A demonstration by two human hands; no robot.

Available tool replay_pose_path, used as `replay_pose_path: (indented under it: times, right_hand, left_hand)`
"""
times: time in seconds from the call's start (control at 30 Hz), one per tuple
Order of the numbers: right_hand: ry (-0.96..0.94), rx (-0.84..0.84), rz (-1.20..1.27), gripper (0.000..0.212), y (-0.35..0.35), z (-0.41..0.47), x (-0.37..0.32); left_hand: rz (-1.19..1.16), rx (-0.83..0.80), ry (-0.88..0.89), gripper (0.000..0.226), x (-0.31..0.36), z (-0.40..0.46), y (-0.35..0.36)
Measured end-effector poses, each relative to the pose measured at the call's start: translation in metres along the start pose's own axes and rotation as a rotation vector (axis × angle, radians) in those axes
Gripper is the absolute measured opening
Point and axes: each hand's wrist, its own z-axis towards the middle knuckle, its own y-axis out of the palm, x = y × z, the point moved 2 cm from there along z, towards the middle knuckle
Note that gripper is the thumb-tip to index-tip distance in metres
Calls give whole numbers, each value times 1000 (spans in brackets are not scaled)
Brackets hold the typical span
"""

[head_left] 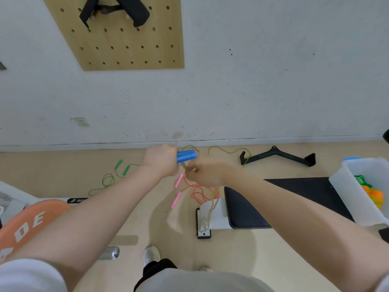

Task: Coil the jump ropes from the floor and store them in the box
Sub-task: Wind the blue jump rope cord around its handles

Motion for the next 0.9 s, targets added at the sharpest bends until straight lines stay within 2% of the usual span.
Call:
replay_pose_path:
  times: [0.07,0.13,0.23,0.3,0.37,0.47,0.6,0.63,0.7,0.77,0.83,0.9]
  right_hand:
    - [-91,26,-237,29,-5,0,-8]
    - [-143,99,-285,26,-19,-3,-12]
    - [-175,200,35,14,-49,-7,-3]
    - [-168,259,274,12,-59,-11,6]
    - [-167,245,501,10,-58,-13,15]
    - [-134,235,726,16,-47,-7,26]
    - [-103,267,841,28,-30,-1,21]
    - [-87,287,846,32,-25,0,18]
    - [-40,321,871,34,-16,5,15]
    - [-16,353,804,37,-12,8,14]
    - [-1,309,605,39,-9,6,11]
    - [39,203,441,38,-5,2,8]
  left_hand:
    - [79,-61,47,23,4,-3,4]
    - [119,-81,139,24,10,-5,9]
    - [114,-21,279,24,15,-11,7]
    - [56,97,359,26,18,-19,-1]
    - [-36,207,395,31,19,-28,-11]
    - [-231,269,360,46,16,-33,-21]
    - [-556,318,193,14,10,-29,-27]
    - [-600,316,148,11,9,-28,-27]
    - [-679,300,60,19,8,-25,-25]
    - [-729,284,4,22,6,-22,-22]
    - [-751,228,-36,13,3,-18,-15]
    - [-784,149,-66,28,1,-15,-8]
